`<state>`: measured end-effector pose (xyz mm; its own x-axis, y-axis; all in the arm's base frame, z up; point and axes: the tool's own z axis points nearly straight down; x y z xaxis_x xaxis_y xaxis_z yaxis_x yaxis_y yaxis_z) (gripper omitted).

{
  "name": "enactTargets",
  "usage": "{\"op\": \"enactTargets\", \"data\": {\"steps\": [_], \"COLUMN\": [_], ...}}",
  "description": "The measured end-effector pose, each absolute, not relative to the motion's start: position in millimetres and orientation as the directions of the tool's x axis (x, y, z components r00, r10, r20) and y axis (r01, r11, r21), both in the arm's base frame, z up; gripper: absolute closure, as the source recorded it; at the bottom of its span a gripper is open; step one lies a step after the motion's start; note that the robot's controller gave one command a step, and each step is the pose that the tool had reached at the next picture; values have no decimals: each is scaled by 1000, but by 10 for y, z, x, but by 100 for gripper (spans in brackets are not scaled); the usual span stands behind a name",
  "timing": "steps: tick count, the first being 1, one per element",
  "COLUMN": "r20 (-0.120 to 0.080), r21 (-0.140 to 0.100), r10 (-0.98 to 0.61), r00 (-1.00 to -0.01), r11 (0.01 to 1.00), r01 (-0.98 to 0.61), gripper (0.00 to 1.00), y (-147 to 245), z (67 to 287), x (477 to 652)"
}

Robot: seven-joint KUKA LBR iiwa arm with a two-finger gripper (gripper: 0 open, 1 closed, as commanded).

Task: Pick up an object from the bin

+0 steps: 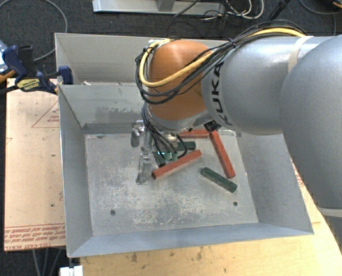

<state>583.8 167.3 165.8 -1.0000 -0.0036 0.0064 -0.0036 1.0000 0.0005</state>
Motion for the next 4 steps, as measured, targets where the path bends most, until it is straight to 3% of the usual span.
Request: {"op": "enactTargets", "data": {"steps": [1, 2, 3, 4], "r20": [2, -8, 0, -2], "r21": [0, -4, 3, 0], "r10": [-272, -618, -834, -834], "r00": [-962, -786, -552, -552], "r11": [962, 786, 552, 552], "r01": [-272, -618, -834, -834], "gripper": [0, 0, 0, 100], "y": [1350, 956, 753, 752], "z": [748, 1643, 690, 717], "x": [6148, 6249, 6210, 6225]}}
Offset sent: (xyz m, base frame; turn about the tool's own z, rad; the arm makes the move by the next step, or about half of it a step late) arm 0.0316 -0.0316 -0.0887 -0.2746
